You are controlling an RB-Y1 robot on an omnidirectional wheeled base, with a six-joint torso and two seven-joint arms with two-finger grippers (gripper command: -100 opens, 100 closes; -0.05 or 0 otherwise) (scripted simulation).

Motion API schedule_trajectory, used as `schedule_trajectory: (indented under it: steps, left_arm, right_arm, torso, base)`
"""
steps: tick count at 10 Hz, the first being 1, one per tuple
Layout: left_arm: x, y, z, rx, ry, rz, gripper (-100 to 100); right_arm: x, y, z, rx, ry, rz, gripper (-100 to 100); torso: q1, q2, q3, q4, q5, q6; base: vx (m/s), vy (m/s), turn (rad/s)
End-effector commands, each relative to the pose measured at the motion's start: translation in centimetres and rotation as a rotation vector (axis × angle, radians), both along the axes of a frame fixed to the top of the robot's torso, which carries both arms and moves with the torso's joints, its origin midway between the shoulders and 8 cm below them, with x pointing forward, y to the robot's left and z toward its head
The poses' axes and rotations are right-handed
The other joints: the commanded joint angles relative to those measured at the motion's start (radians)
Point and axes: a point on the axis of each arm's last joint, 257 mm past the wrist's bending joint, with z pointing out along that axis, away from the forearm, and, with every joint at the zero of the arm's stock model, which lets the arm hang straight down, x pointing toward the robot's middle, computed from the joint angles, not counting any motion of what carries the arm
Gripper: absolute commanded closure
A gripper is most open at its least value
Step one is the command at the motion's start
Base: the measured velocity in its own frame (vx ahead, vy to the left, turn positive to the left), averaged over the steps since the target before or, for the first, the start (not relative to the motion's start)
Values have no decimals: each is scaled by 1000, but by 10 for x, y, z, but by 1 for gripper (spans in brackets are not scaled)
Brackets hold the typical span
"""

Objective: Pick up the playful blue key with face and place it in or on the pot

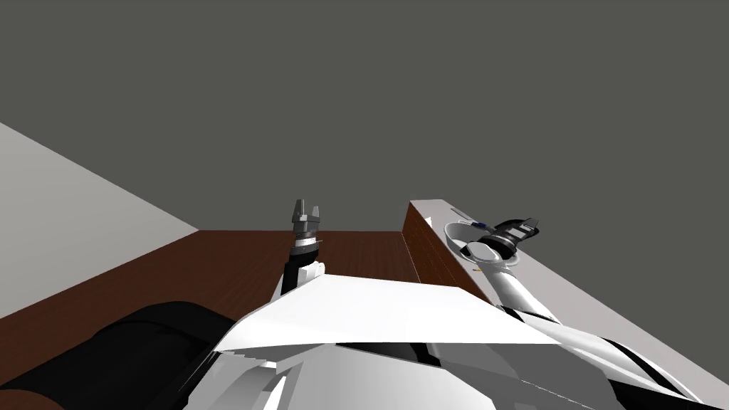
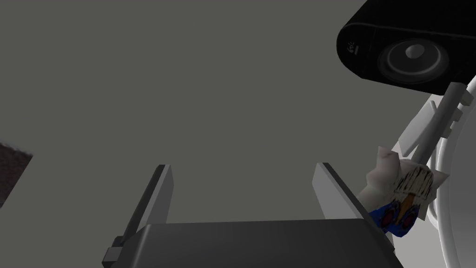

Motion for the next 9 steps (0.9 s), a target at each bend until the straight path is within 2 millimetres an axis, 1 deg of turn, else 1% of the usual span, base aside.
schedule_trajectory:
  steps: [1,2,3,4,9]
  left_arm:
    - [0,0,0,0,0,0,0]
    - [0,0,0,0,0,0,0]
    - [0,0,0,0,0,0,0]
    - [0,0,0,0,0,0,0]
    - [0,0,0,0,0,0,0]
  right_arm:
    - [7,-6,13,2,-2,8,-100]
    - [10,-10,19,2,-3,11,-100]
    - [7,-6,15,3,-7,9,-100]
    - [8,-6,16,3,-4,10,0]
    - [8,-6,16,3,-4,10,0]
  torso:
    - [0,0,0,0,0,0]
    - [0,1,0,0,0,0]
    - [0,0,0,0,0,0]
    - [-2,-1,-1,0,-1,0]
    - [-4,-2,-1,0,-1,0]
  base:
    - [-39,55,-37]
    - [-19,52,-29]
    - [-4,23,-6]
    - [0,0,0]
    - [0,0,0]
